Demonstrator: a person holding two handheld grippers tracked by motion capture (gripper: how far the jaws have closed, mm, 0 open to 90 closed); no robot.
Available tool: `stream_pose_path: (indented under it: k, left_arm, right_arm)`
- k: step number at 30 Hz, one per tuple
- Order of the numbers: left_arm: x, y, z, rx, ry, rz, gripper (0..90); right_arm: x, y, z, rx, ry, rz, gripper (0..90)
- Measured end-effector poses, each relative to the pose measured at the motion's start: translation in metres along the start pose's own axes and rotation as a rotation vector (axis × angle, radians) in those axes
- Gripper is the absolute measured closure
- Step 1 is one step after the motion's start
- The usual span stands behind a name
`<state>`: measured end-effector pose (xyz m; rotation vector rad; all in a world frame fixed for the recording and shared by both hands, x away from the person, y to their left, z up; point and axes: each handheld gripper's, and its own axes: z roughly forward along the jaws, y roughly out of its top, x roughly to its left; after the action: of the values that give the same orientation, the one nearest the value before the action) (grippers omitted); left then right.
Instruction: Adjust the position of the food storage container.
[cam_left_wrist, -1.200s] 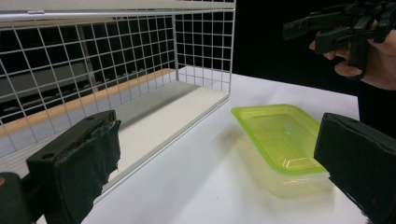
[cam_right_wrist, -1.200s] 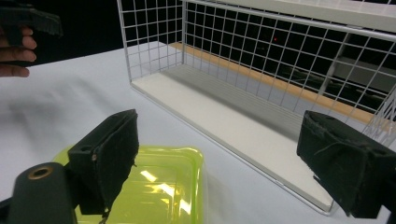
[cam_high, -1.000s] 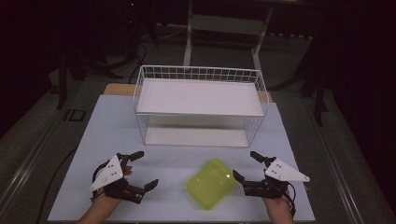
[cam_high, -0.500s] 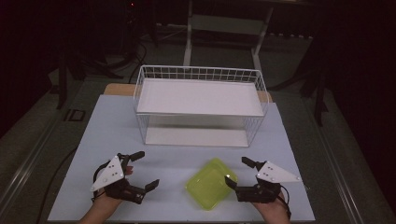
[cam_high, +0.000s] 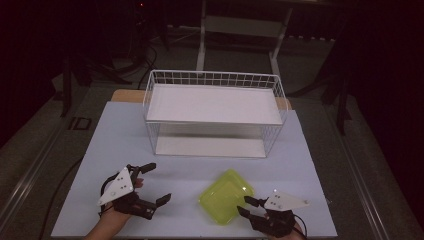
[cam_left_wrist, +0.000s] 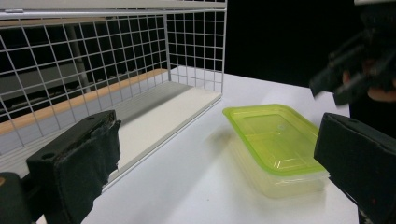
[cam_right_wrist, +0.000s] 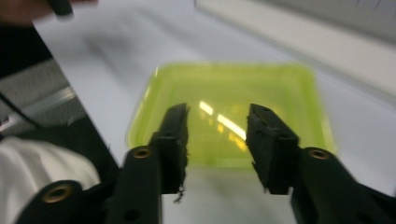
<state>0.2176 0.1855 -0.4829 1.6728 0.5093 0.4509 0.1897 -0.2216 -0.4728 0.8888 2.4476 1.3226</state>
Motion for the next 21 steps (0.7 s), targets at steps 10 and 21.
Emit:
stream_pose_path:
  k: [10,21]
  left_arm:
    - [0.000,0.000,0.000,0.002,-0.007,0.007,1.0]
    - [0.000,-0.001,0.001,0.007,-0.014,0.007,1.0]
  right_arm:
    - [0.009,-0.007,0.016,0.121,0.061,-0.058,90.0]
    - [0.010,-0.004,0.027,0.130,0.080,-0.084,90.0]
